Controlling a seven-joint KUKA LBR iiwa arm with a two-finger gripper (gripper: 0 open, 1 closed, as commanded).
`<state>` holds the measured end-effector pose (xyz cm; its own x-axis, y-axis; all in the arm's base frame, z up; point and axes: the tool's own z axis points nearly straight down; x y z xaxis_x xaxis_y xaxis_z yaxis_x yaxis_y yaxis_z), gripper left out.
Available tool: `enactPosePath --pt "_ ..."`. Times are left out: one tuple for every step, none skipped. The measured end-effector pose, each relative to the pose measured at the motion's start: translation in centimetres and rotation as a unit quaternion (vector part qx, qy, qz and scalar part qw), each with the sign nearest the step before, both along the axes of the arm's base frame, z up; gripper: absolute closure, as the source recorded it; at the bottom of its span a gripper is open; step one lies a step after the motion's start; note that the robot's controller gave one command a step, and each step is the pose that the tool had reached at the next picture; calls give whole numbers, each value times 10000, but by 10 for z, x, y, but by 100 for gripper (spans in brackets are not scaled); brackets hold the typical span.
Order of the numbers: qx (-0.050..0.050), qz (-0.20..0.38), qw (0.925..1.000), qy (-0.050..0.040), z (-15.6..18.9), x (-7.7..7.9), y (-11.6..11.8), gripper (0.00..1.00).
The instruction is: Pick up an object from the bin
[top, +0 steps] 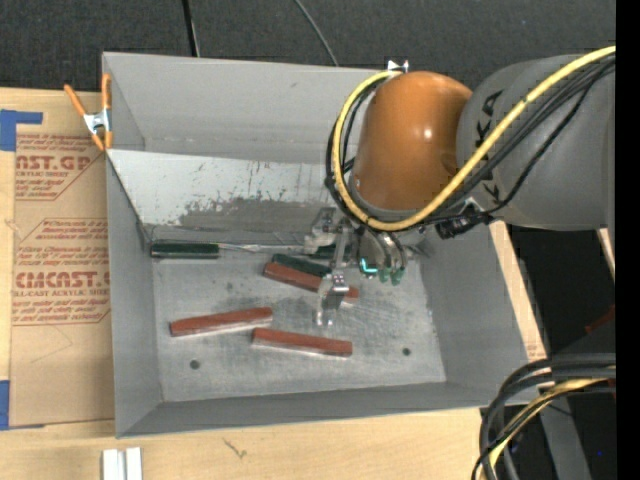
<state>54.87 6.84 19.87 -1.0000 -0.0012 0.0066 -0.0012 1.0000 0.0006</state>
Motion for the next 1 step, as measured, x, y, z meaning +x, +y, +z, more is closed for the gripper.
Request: enactPosePath --pt "3 -4 10000 -40 5 2 0 0"
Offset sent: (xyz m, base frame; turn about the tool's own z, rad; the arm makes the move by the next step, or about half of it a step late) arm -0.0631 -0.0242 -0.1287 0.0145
